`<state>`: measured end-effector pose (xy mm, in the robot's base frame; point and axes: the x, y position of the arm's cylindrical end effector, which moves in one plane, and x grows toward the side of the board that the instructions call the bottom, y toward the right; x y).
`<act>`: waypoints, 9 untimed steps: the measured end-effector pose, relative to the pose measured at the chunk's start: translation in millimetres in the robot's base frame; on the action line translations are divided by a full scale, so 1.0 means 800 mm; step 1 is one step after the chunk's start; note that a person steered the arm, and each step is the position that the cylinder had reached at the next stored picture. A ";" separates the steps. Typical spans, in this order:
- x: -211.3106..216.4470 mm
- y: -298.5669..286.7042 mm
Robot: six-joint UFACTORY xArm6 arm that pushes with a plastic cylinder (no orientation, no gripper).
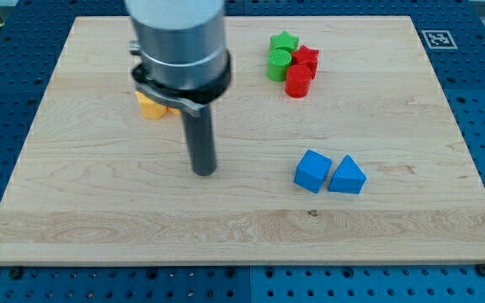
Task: Move the blue cube upwards
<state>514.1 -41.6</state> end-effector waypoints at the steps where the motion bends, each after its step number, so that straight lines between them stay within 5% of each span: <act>1: 0.025 0.042; 5: 0.063 0.118; 9: 0.032 0.141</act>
<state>539.9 71.3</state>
